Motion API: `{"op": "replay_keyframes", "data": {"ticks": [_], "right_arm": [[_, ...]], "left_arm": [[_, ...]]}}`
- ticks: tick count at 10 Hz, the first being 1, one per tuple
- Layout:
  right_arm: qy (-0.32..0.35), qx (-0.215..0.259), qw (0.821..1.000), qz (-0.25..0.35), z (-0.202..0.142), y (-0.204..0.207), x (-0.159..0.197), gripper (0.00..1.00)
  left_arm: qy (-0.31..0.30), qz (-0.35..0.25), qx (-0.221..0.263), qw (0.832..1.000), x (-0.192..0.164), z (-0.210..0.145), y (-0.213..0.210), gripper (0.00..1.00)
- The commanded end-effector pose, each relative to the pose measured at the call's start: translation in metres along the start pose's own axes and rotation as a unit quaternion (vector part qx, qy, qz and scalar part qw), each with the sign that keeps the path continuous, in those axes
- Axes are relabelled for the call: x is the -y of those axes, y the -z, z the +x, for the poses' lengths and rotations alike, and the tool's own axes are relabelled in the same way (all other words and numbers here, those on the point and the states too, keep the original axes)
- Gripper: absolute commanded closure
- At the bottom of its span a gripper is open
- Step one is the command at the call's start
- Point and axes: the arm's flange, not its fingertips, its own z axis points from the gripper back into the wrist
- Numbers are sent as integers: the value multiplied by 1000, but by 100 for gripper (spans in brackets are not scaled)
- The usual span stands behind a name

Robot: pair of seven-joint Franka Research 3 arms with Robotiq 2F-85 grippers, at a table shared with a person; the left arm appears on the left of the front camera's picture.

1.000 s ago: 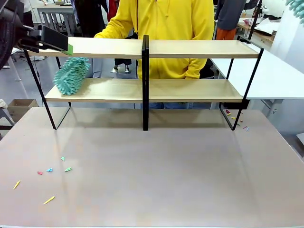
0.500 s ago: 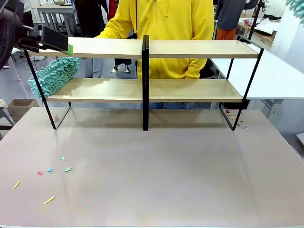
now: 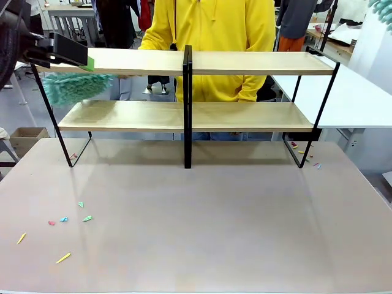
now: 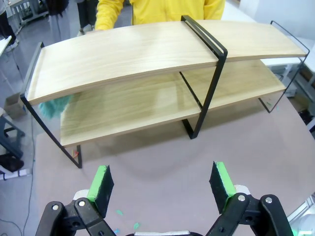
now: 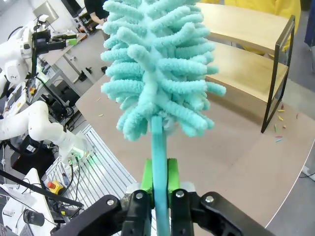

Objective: Clean the shelves.
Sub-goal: Place the Duster on the table.

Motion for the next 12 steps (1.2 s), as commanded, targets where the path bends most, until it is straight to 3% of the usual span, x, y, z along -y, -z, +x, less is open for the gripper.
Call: {"op": "replay_keyframes", "data": {"ticks": [1, 2, 3, 4, 5, 7, 8, 10, 11, 12], "right_arm": [[0, 0, 1000, 0, 0, 0, 0, 88], [-65, -60, 995, 51, 16, 19, -19, 88], [-110, -137, 978, 115, 27, 62, -33, 88], [-121, -203, 957, 166, 20, 103, -34, 88], [-119, -256, 940, 193, 2, 143, -27, 88], [-69, -342, 921, 176, -40, 195, -3, 88], [-81, -397, 897, 175, -64, 212, -1, 88], [-90, -446, 871, 187, -95, 230, 14, 88], [-75, -469, 865, 164, -108, 238, 27, 88], [-60, -470, 869, 142, -116, 243, 41, 88]], "left_arm": [[0, 0, 0, 1000, 0, 0, 0, 0], [35, -184, -66, 980, 10, 20, -20, 0], [39, -280, -174, 943, 0, 21, -22, 0], [2, -326, -250, 912, -26, 2, -10, 0], [-55, -389, -308, 867, -61, -29, 5, 0], [-194, -421, -349, 814, -118, -95, 42, 0], [-261, -437, -348, 788, -139, -132, 64, 0], [-333, -456, -340, 751, -146, -185, 109, 0], [-354, -457, -334, 744, -152, -202, 124, 0], [-380, -432, -328, 749, -159, -215, 137, 0]]}}
